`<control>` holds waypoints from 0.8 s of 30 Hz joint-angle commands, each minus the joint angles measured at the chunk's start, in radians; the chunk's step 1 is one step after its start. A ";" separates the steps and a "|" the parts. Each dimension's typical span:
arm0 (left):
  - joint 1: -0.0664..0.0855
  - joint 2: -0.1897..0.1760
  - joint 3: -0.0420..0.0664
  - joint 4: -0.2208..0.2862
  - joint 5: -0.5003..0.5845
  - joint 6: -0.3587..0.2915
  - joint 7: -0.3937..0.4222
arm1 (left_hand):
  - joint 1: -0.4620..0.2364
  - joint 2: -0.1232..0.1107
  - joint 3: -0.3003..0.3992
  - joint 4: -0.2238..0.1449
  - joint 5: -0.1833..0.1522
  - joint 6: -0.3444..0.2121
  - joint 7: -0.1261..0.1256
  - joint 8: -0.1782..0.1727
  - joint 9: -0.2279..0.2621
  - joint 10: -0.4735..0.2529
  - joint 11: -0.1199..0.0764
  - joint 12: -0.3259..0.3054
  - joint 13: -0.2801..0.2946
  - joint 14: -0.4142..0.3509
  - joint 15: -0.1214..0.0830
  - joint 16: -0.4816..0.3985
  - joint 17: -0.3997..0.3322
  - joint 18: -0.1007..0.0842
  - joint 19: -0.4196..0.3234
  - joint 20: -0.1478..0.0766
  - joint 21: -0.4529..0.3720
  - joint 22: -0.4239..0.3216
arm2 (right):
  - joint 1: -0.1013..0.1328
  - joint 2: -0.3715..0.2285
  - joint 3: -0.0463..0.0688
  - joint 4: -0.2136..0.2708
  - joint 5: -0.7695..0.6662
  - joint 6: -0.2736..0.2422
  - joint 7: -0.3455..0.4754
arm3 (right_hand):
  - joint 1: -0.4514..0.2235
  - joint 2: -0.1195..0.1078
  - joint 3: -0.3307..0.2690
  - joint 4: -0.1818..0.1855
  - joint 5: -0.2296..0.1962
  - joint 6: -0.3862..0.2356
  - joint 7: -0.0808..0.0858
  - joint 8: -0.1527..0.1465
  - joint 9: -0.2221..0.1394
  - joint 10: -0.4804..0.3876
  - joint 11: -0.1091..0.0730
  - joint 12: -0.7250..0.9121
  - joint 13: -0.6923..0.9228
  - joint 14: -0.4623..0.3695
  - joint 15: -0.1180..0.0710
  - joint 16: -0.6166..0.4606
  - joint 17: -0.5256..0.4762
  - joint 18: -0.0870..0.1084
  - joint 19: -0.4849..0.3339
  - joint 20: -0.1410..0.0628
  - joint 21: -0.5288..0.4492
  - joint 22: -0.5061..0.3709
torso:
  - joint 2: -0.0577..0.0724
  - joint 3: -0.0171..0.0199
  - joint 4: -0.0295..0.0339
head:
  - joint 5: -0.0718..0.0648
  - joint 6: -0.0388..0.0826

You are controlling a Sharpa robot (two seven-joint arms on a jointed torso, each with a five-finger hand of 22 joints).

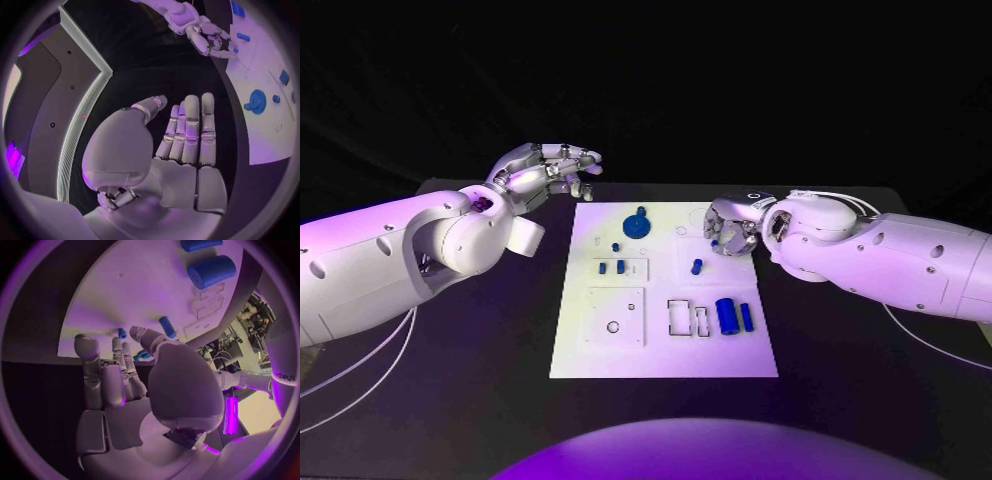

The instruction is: Assemble the parts on the task board

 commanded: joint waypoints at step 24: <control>0.001 -0.005 0.001 -0.004 -0.011 0.007 -0.013 | -0.007 -0.002 -0.012 -0.001 -0.003 -0.013 0.001 0.007 0.002 -0.016 0.005 0.003 -0.004 -0.008 0.008 -0.006 0.001 0.010 -0.004 0.003 -0.010 -0.007 | -0.019 0.015 0.000 -0.024 -0.088 0.033 -0.046 | 0.029 0.030 0.061 -0.022 -0.037 0.058 -0.017 0.026 0.044 0.017 -0.008 0.008 0.010 0.050 -0.003 0.044 0.025 -0.021 0.003 -0.001 0.084 0.093 | 0.000 -0.0001 -0.0010 | -0.004 -0.013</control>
